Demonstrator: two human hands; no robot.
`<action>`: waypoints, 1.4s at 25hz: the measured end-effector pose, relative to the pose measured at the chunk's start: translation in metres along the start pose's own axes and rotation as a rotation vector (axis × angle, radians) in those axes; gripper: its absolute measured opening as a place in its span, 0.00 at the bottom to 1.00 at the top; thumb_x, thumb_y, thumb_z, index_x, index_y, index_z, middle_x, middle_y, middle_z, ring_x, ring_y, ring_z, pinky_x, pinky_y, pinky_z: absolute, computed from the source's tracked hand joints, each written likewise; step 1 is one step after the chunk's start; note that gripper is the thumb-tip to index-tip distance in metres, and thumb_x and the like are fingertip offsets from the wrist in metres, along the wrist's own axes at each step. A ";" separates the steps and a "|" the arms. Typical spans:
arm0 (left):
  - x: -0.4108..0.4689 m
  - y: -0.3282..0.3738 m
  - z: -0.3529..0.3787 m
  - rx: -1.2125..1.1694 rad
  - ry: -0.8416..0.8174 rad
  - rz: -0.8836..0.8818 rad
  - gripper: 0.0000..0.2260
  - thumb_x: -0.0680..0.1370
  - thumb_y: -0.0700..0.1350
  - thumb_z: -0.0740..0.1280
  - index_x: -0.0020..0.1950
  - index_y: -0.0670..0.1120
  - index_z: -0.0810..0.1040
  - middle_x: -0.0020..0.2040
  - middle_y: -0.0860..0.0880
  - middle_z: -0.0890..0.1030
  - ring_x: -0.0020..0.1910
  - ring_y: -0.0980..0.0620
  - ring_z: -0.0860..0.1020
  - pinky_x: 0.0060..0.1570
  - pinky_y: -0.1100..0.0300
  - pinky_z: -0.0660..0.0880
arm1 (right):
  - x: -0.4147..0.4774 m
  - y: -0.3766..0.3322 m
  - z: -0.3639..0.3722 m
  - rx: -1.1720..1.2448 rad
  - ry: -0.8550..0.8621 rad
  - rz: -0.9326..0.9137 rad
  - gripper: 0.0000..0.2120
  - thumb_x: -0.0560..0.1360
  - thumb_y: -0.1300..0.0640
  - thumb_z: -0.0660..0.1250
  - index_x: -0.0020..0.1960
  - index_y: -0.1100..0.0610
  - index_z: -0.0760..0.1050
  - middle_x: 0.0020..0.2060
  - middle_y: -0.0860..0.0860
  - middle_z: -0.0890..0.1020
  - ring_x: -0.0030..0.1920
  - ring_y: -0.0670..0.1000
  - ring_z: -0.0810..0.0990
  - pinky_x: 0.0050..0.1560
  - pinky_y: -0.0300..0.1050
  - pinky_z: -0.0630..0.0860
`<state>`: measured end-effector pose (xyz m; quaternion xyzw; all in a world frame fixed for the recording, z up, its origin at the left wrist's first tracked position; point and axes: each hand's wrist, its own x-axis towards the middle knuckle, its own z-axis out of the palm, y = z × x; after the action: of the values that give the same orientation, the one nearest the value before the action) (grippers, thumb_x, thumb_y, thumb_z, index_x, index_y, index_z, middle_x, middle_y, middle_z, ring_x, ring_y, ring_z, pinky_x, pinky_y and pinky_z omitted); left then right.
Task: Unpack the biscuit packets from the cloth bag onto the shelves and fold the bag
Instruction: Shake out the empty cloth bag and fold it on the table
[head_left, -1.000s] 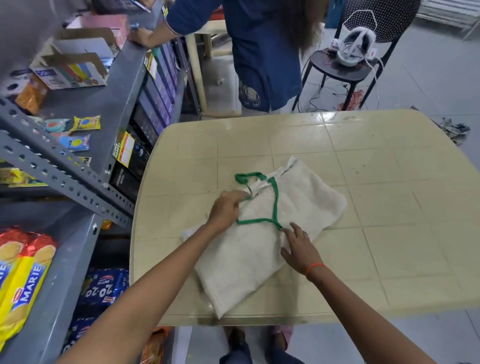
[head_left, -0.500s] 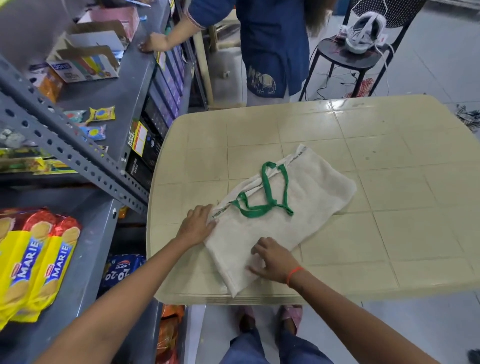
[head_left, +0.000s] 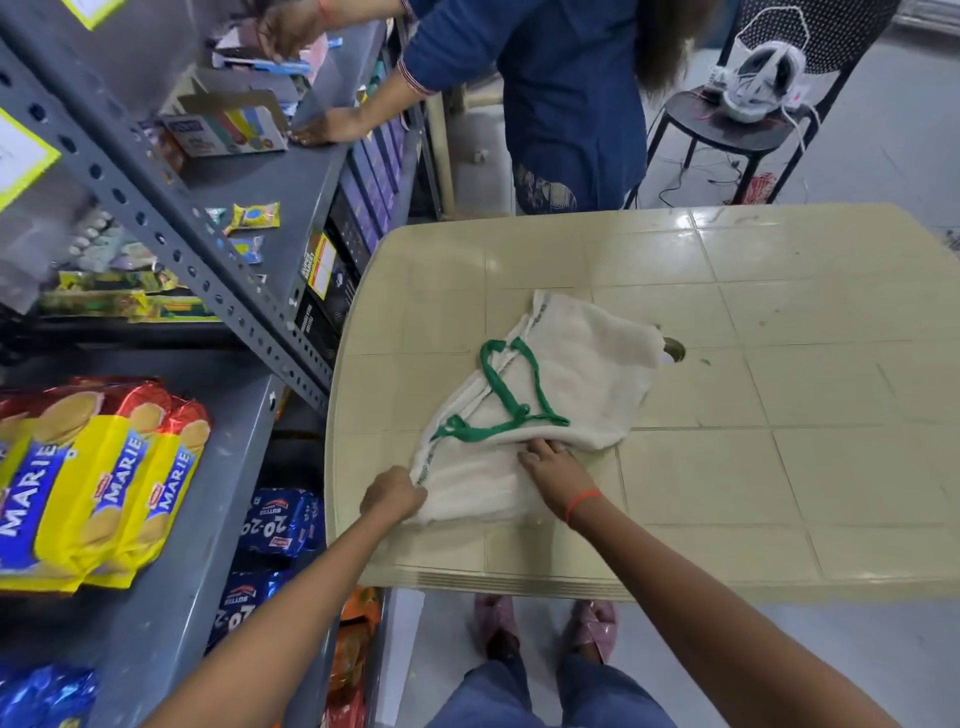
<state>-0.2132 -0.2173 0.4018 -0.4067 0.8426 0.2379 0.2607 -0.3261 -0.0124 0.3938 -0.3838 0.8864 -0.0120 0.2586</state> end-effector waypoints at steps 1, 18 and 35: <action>-0.007 -0.006 0.007 0.060 0.122 0.103 0.19 0.73 0.49 0.66 0.61 0.42 0.71 0.57 0.42 0.77 0.54 0.41 0.77 0.46 0.54 0.74 | -0.001 -0.001 -0.005 -0.034 0.000 -0.001 0.16 0.72 0.61 0.63 0.59 0.64 0.74 0.61 0.63 0.73 0.60 0.64 0.74 0.60 0.58 0.72; 0.009 0.007 0.006 0.887 0.030 1.015 0.13 0.59 0.54 0.76 0.35 0.49 0.78 0.37 0.50 0.79 0.34 0.50 0.80 0.31 0.62 0.75 | -0.057 -0.031 0.051 -0.133 0.008 -0.029 0.17 0.56 0.43 0.69 0.34 0.55 0.77 0.35 0.53 0.77 0.36 0.54 0.78 0.27 0.46 0.76; 0.085 0.225 -0.118 0.346 -0.020 0.767 0.16 0.72 0.42 0.69 0.59 0.42 0.74 0.60 0.41 0.78 0.58 0.42 0.76 0.54 0.52 0.72 | 0.026 0.126 -0.124 0.645 0.331 0.410 0.17 0.69 0.54 0.68 0.54 0.63 0.76 0.51 0.63 0.81 0.54 0.60 0.79 0.43 0.43 0.68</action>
<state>-0.4699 -0.2120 0.4792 -0.0114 0.9579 0.1768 0.2258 -0.4844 0.0368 0.4622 -0.0915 0.9250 -0.2985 0.2167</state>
